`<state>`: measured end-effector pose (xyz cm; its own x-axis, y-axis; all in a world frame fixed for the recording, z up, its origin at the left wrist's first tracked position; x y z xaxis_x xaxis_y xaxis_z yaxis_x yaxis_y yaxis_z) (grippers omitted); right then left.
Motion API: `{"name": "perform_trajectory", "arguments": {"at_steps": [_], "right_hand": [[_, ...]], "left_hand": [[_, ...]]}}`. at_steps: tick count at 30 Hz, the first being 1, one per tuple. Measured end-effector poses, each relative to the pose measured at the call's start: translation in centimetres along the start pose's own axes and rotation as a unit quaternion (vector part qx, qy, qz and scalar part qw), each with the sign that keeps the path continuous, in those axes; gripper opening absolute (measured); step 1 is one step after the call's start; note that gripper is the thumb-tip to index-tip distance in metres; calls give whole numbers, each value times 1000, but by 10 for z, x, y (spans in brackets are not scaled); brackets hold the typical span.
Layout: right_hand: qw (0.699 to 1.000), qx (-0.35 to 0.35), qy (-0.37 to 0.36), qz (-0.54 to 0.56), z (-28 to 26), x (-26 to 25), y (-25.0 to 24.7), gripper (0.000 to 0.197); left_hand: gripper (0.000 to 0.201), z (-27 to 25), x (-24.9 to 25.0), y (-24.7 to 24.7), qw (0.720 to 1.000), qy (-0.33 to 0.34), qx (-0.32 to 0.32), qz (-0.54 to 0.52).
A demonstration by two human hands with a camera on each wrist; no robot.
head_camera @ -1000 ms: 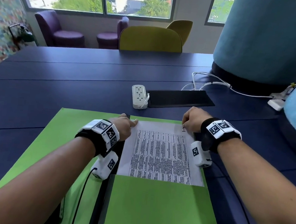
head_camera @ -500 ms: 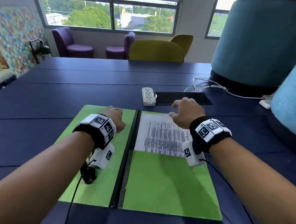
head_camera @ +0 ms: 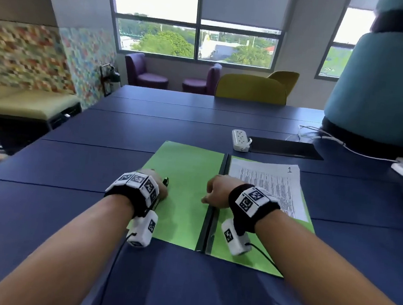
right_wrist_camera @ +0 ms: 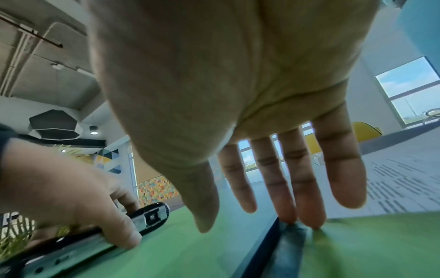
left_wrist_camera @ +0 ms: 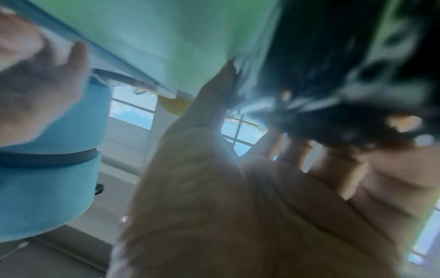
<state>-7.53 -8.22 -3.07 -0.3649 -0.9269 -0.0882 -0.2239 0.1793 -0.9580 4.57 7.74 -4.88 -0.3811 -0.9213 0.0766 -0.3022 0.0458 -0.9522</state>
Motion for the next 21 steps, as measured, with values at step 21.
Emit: {"name": "perform_trajectory", "arguments": {"at_steps": [21], "right_hand": [[990,13,100,103,21,40,14,23]], "left_hand": [[52,22,-23,-5,993,-57,46,-88]]}}
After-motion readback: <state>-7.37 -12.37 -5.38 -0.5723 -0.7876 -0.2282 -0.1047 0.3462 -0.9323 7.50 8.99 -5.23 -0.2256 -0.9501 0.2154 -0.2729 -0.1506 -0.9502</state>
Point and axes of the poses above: each hand's wrist, its own z-axis towards the middle knuckle, its own y-axis out of the palm, x = y × z, the point moved 8 cm from there along z, towards the middle knuckle
